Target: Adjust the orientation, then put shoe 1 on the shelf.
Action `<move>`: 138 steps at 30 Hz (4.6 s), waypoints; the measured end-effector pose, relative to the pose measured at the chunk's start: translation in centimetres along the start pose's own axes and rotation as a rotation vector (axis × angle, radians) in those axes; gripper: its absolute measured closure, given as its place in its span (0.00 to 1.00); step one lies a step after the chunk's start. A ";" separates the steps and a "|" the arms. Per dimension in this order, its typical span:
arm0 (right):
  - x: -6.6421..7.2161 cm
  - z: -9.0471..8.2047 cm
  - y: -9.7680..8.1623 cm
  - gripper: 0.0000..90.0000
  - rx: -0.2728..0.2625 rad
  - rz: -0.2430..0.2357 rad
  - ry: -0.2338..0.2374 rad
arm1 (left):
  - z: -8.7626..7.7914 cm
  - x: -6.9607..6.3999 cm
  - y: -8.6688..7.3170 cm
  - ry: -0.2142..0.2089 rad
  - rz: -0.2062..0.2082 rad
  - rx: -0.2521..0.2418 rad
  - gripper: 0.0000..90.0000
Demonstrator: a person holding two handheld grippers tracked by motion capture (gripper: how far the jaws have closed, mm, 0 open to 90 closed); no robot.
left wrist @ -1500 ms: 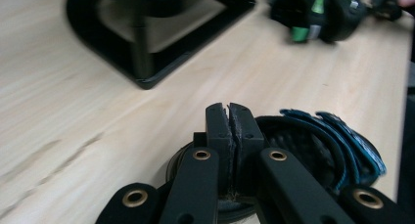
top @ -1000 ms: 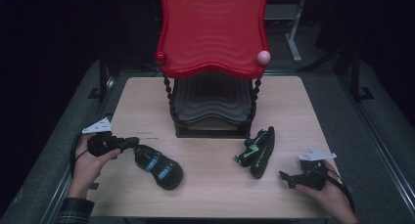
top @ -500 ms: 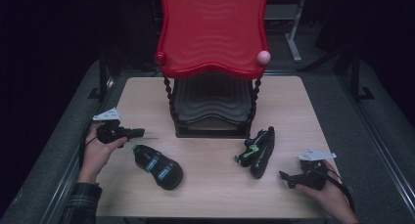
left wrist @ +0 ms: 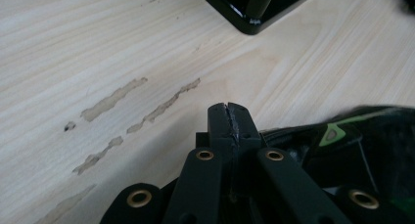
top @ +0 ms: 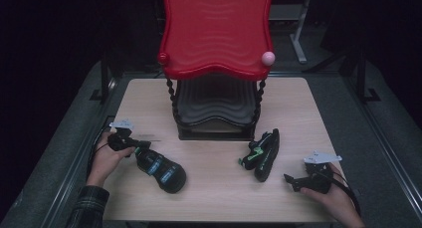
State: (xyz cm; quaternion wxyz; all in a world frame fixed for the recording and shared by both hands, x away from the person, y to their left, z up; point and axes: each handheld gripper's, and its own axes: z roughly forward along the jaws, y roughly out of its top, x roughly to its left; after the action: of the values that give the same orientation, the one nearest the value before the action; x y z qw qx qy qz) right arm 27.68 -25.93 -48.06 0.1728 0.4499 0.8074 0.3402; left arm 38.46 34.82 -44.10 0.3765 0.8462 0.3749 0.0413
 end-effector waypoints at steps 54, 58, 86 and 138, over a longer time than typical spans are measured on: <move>0.0 0.0 0.0 0.04 0.002 -0.001 0.001 | -3.5 -9.4 -7.6 -0.225 0.102 0.003 1.00; 0.0 0.0 0.0 0.04 0.002 -0.001 0.002 | -3.3 -9.5 -7.5 -0.226 0.113 0.007 1.00; 0.0 0.0 0.0 0.04 0.001 0.000 0.001 | -2.4 -8.9 -1.9 -0.195 0.141 -0.195 0.51; 0.0 0.0 0.0 0.04 0.002 -0.001 0.004 | -2.6 -11.8 5.1 -0.381 0.260 -0.308 0.76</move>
State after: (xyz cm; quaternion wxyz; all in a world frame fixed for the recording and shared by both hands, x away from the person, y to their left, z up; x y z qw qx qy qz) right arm 27.65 -25.96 -48.05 0.1708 0.4489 0.8083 0.3404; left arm 32.17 26.32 -36.37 0.5560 0.8125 0.1747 -0.0139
